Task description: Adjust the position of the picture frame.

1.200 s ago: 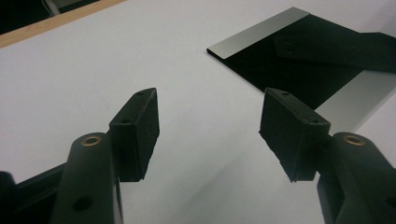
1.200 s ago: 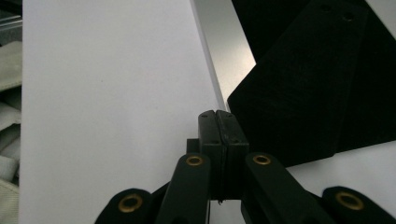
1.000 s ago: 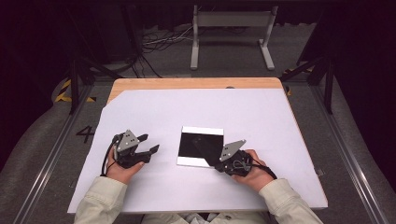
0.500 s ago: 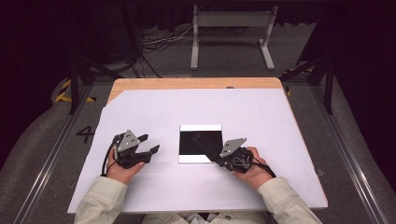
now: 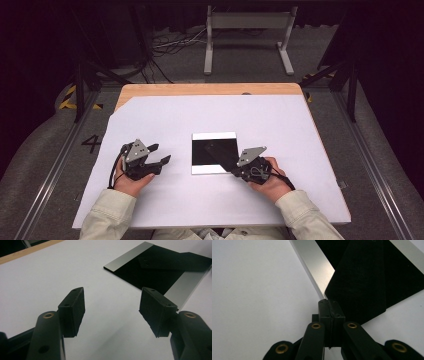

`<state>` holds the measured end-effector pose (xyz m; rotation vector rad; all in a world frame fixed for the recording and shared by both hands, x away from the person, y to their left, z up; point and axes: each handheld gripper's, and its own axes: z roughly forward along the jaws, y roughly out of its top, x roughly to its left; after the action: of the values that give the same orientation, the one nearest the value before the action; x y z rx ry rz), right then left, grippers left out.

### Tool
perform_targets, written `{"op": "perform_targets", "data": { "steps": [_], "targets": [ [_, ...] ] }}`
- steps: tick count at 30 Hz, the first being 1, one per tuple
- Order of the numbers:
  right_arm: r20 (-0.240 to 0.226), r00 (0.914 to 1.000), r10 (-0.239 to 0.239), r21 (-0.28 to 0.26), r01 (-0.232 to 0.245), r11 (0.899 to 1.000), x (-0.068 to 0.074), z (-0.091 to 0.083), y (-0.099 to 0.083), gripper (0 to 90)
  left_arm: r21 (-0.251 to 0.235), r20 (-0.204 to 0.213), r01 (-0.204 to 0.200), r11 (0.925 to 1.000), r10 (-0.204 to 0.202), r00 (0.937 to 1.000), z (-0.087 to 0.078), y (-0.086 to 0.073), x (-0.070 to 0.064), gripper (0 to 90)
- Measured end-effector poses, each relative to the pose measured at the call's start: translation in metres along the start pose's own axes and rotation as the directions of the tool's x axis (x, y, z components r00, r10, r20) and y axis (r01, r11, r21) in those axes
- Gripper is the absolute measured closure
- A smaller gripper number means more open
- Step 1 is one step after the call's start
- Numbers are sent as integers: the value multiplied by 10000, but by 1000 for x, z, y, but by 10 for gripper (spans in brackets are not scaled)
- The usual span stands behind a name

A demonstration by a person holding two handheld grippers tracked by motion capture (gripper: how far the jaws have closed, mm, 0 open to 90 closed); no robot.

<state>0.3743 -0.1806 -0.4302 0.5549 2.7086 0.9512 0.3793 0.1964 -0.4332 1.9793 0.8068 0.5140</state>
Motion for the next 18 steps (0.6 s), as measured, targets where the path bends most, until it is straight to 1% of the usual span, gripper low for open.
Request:
{"op": "perform_targets", "data": {
  "steps": [2,5,9,13,15,18],
  "targets": [
    [25,10000,-58,-112,58,9999,1,-3,1,897,31,35,9,10000,-9,10000,1,0,1,376],
    [-16,10000,40,-356,-40,9994,2,-7,3,882,21,41,-20,10000,20,10000,1,0,0,375],
    [-89,9991,413,-893,-419,9951,0,-17,6,859,9,24,-2,10000,2,10000,0,0,0,374],
    [-87,9963,851,-1439,-855,9859,-2,-26,7,831,13,23,-6,10000,6,10000,0,0,0,374],
    [74,9932,1158,-1643,-1130,9799,-3,-30,7,807,8,19,-24,10000,24,10000,0,0,0,374],
    [279,9892,1437,-1870,-1360,9729,-6,-34,6,778,26,38,-20,10000,20,10000,0,0,0,374]
  ]
}}
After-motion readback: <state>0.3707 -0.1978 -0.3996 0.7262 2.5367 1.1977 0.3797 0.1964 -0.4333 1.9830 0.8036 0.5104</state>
